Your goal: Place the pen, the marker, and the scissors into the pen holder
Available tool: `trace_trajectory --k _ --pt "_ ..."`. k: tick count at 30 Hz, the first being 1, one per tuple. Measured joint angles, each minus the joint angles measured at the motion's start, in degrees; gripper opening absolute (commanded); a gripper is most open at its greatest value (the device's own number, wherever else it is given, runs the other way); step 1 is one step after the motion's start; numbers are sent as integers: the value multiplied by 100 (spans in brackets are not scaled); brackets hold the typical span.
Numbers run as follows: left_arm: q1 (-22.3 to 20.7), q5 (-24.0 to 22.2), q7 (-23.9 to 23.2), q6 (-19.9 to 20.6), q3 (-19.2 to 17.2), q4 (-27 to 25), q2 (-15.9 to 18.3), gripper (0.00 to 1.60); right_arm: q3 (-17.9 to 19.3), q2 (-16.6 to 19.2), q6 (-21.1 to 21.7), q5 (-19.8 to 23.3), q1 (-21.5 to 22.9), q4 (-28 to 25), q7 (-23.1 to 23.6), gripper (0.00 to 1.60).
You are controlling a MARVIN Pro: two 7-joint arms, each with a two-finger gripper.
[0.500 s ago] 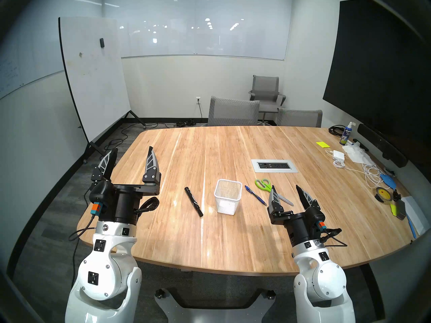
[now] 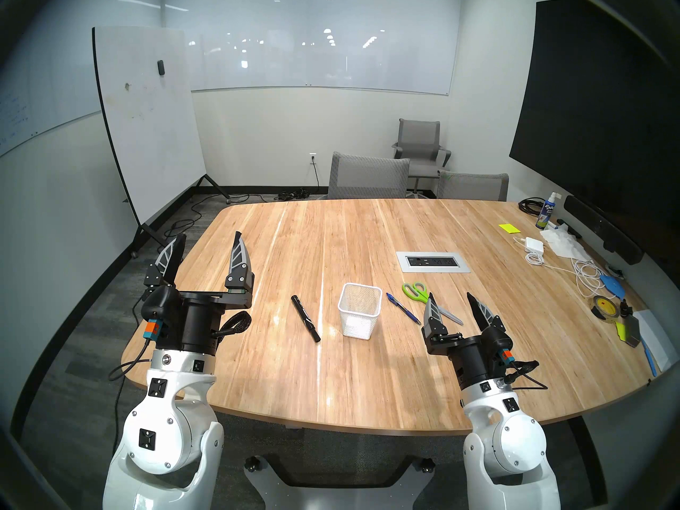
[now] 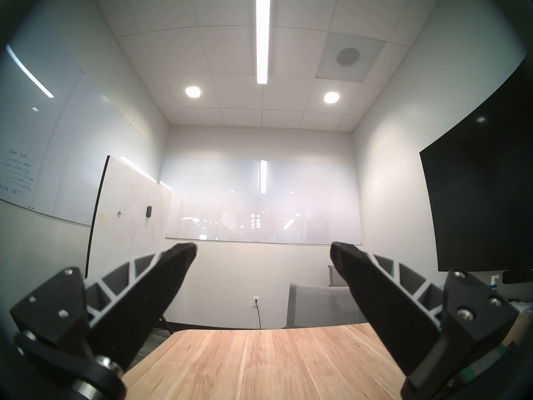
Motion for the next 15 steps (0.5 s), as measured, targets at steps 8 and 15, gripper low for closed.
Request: trace_trajectory --k 8,15 --pt "-1 0 -2 0 0 1 0 160 0 0 0 0 0 1 -1 160" --pt "-2 0 -3 0 0 1 0 160 0 0 0 0 0 2 -2 160"
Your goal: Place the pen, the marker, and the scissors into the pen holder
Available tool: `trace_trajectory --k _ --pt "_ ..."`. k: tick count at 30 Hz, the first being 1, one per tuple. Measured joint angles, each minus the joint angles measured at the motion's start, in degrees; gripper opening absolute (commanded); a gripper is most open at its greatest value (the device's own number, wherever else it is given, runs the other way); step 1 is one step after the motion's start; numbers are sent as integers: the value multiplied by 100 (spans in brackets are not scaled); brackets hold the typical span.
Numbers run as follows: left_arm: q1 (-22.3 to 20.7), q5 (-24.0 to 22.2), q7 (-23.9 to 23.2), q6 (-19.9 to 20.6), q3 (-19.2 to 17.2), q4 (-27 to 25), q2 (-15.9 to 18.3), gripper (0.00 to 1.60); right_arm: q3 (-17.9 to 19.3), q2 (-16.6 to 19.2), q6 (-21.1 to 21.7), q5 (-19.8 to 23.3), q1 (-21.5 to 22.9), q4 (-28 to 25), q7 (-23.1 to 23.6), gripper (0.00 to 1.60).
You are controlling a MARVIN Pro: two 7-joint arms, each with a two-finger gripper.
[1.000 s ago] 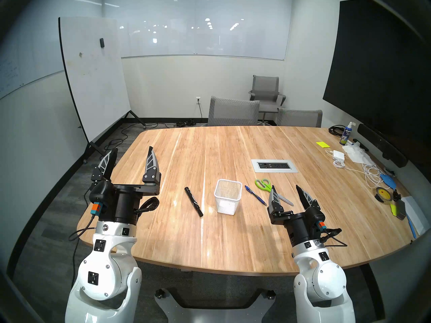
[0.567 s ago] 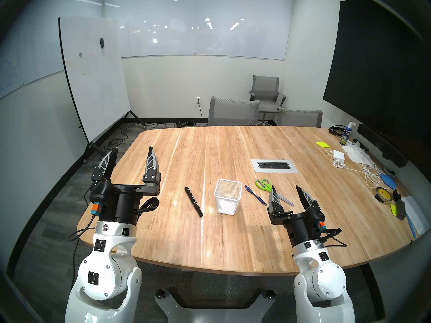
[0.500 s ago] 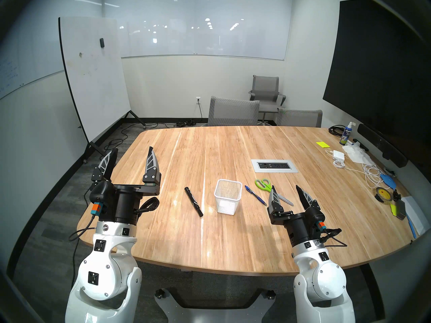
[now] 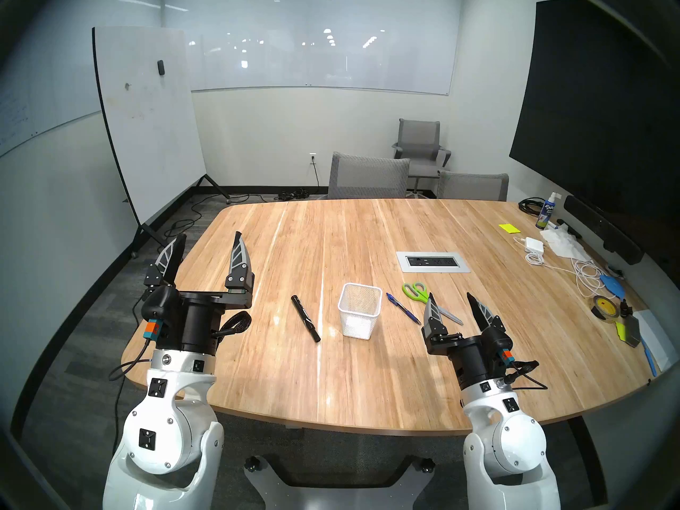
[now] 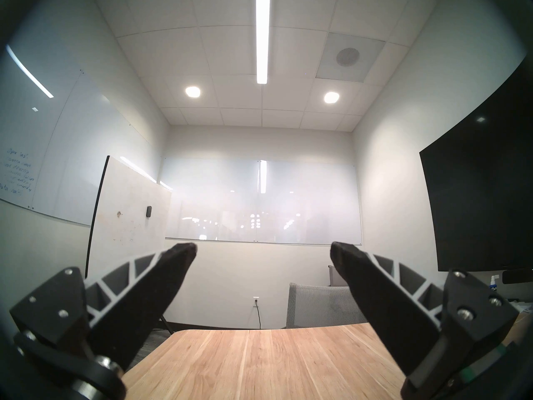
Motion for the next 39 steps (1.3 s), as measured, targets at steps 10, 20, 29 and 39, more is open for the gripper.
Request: trace_trajectory --k 10,20,29,39 --pt "-28 -42 -27 -124 0 74 0 160 0 0 0 0 0 1 -1 160" --pt "-68 -111 -65 -309 2 169 0 160 0 0 1 0 0 1 -2 160" --pt "-3 -265 -125 147 -42 28 46 160 0 0 1 0 0 1 -2 160" --pt "63 -475 -237 613 -153 -140 134 160 0 0 1 0 0 1 -3 160"
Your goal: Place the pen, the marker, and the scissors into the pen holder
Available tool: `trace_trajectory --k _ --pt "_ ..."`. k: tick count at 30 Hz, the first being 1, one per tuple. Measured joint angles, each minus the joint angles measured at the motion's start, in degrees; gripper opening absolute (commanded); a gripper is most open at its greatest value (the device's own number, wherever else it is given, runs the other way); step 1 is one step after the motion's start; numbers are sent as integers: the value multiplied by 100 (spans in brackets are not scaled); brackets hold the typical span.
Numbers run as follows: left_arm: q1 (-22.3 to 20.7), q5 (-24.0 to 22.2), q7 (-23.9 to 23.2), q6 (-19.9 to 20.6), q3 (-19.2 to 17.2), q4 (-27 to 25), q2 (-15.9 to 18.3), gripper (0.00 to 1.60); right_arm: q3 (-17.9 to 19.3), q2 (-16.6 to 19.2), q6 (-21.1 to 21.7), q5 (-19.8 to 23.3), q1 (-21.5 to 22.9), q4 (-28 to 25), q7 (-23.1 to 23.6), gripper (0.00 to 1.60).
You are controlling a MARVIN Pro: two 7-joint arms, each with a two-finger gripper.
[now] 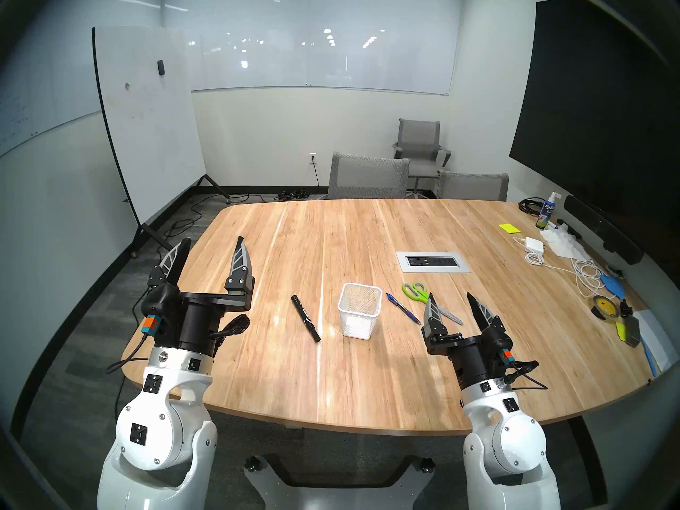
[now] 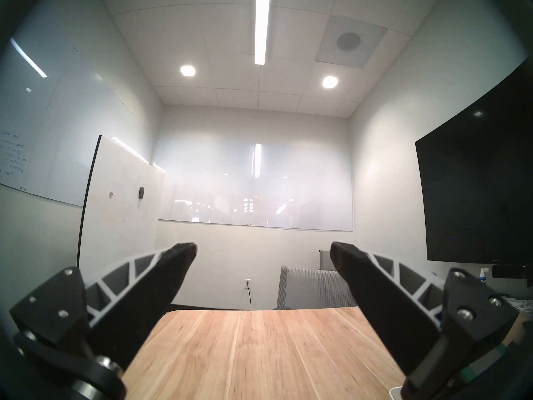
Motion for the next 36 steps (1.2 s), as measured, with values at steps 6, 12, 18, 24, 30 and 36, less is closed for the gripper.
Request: trace_trajectory --k 6,12,18,24,30,36 --pt "21 -182 -82 314 -70 -106 54 160 0 0 0 0 0 0 0 160" --pt "20 -331 -154 492 -130 -161 92 160 0 0 0 0 0 1 -1 160" --pt "14 -478 -193 729 -176 -235 115 160 0 0 0 0 0 1 -1 160" --pt "7 -602 -214 973 -218 -310 130 160 0 0 0 0 0 1 -1 160" --pt "-2 -731 -220 1301 -267 -352 145 160 0 0 0 0 0 1 -1 160" --pt "-24 -835 -220 1605 -314 -359 159 160 0 0 0 0 0 1 -2 160"
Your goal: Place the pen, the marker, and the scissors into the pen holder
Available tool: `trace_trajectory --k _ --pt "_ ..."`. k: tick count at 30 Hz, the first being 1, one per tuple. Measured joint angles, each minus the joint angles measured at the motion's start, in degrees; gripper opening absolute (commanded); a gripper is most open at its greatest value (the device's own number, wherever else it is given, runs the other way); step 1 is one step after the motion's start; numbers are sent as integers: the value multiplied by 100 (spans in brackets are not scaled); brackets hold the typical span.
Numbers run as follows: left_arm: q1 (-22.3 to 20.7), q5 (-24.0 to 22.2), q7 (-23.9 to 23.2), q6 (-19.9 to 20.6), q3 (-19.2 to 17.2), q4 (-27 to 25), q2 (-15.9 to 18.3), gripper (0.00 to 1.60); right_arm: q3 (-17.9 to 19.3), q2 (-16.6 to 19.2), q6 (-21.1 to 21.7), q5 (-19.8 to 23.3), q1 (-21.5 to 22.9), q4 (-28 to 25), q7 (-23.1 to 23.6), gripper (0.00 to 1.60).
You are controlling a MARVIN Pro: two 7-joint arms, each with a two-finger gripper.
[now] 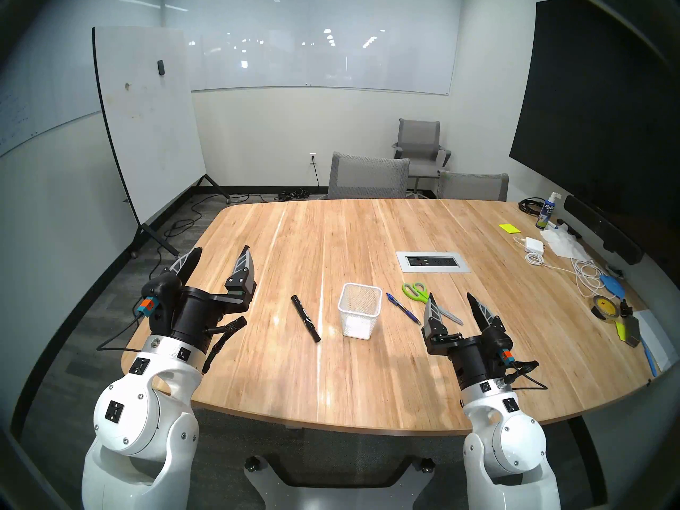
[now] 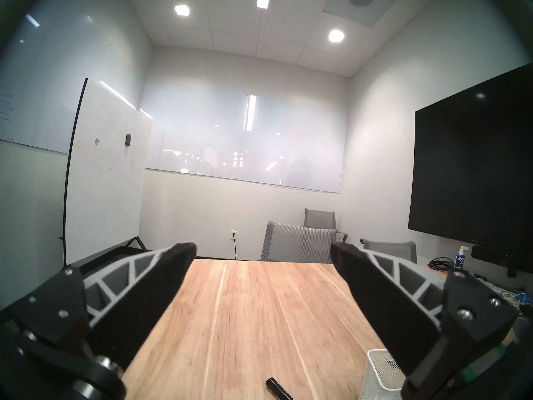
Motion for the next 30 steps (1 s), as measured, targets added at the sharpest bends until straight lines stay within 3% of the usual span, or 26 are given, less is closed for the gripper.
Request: trace_trajectory --k 30 --pt "-388 -867 -3 1431 -263 -7 -25 160 0 0 0 0 0 2 -2 160"
